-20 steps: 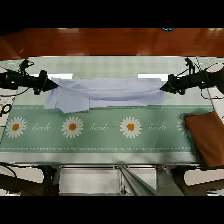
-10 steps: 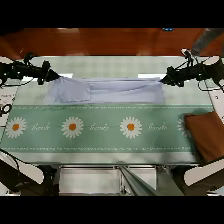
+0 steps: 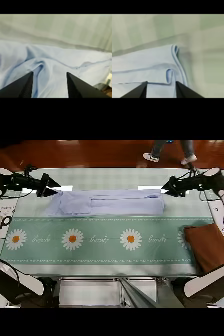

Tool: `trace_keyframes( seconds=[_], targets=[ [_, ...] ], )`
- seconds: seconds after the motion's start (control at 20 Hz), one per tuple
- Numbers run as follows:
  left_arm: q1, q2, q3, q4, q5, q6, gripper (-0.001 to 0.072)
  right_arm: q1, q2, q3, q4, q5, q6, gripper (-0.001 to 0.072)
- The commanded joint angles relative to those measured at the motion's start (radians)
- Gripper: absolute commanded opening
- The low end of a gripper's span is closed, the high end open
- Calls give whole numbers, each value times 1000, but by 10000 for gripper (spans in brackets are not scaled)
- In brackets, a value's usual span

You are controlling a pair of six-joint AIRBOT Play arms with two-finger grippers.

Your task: Fold the shirts.

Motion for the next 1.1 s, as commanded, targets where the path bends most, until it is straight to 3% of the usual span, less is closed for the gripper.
trace_keyframes(
  seconds=[0.0, 0.1, 0.2, 0.35, 0.45, 0.6, 1.05],
  targets=[
    [48, 114, 3, 133, -39, -13, 508, -104, 76, 39, -59, 140, 21, 411],
    [49, 267, -90, 167, 19, 88, 508, -158, 161, -26, -154, 155, 40, 411],
    [12, 472, -349, 95, 163, 225, 508, -162, 249, -225, -151, 57, 14, 412],
    [-33, 746, -741, 85, 462, 225, 508, -157, 268, -447, 31, -97, -79, 416],
    [-31, 844, -874, 85, 481, 225, 508, -150, 222, -462, 149, -89, -169, 416],
    [-32, 879, -932, 85, 441, 225, 508, -126, 149, -442, 219, -88, -176, 416],
    [-32, 876, -932, 85, 425, 225, 507, 50, -5, -274, 214, -57, -107, 390]
  ],
)
